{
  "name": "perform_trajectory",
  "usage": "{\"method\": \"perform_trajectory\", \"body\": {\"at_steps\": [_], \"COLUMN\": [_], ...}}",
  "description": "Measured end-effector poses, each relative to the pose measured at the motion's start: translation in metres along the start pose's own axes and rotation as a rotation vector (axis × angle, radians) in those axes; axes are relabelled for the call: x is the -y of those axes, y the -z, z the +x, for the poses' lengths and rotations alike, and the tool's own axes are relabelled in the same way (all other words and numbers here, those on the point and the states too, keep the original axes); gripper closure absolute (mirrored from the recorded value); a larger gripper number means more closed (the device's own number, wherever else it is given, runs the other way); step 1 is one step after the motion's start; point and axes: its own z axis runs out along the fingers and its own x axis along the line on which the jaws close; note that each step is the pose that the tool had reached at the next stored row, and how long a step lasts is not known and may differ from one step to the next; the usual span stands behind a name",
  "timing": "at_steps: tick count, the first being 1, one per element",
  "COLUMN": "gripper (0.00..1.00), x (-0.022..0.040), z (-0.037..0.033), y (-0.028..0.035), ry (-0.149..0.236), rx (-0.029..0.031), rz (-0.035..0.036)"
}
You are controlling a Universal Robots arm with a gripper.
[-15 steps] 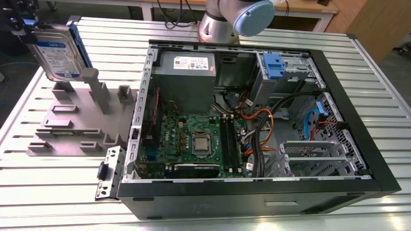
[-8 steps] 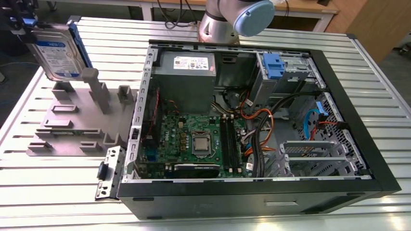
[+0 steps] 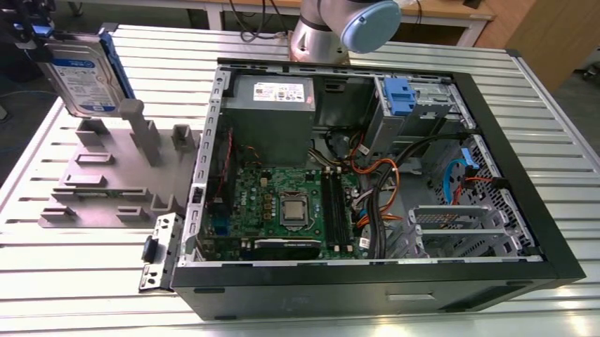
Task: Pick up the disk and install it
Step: 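Pick up the disk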
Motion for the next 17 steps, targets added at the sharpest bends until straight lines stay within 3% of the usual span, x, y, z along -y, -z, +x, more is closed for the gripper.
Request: {"method": "perform_trajectory", "body": {"at_steps": [17], "gripper": [0.64], "x": [0.0], "z": [0.0], "y": [0.0027], "ry": [0.0], "rx": [0.0], "rz": [0.0]}}
